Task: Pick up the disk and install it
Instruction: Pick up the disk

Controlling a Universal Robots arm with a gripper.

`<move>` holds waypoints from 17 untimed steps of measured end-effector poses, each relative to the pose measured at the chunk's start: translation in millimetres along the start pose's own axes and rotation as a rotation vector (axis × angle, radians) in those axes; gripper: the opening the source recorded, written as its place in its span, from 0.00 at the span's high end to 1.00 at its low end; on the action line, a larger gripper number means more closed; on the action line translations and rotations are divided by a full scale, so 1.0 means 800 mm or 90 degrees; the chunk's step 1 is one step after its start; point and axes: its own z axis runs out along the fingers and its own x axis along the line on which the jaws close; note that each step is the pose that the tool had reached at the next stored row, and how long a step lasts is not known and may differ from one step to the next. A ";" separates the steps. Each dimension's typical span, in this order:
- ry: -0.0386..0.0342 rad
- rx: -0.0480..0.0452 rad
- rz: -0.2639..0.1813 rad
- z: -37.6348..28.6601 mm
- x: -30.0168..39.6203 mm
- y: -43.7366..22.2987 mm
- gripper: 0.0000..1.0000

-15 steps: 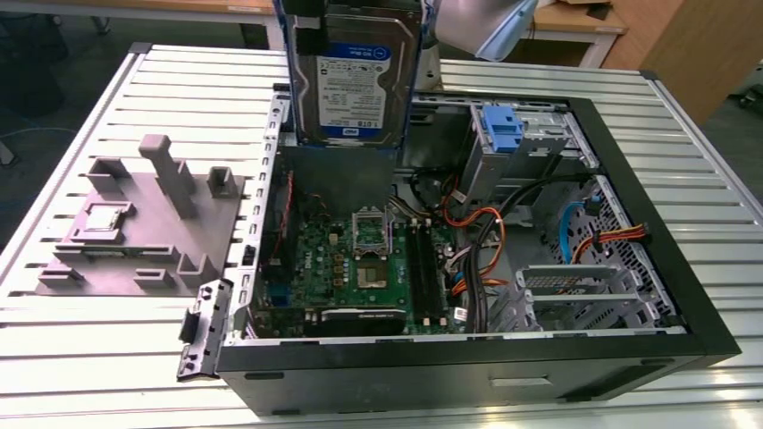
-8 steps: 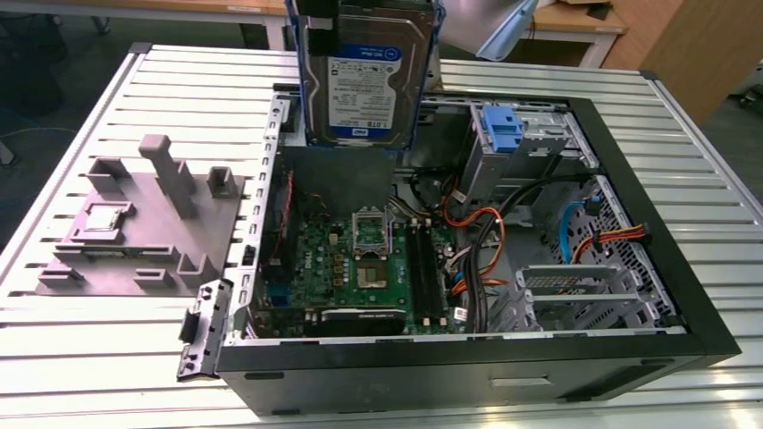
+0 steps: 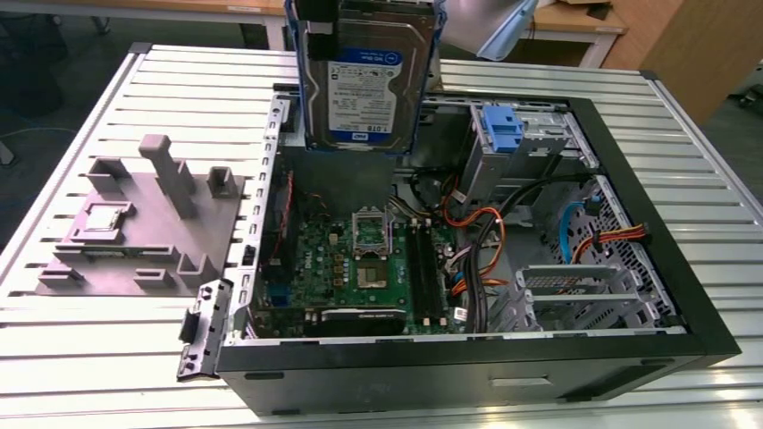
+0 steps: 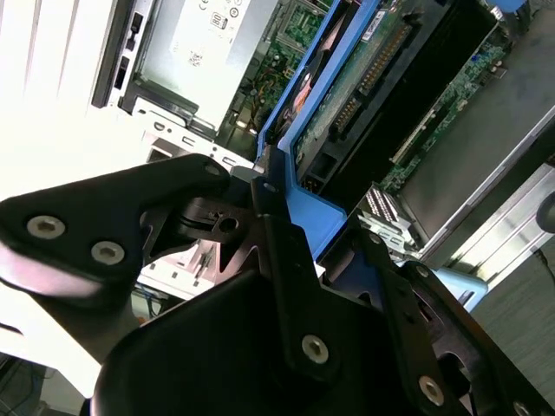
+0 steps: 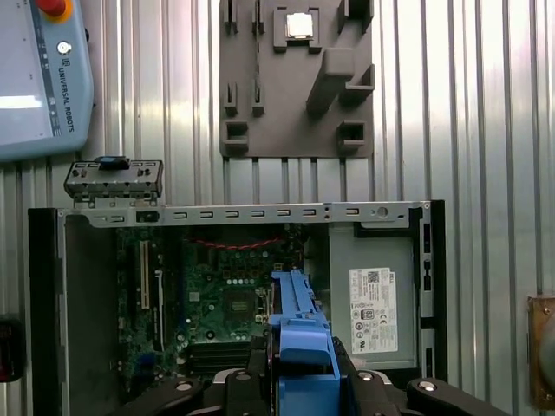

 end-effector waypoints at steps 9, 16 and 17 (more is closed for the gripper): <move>0.0000 0.0000 0.000 0.0005 0.0018 -0.0263 0.63; 0.0000 0.0000 0.000 0.0009 0.0010 -0.0454 0.63; 0.0000 0.0000 0.000 0.0009 0.0011 -0.0455 0.63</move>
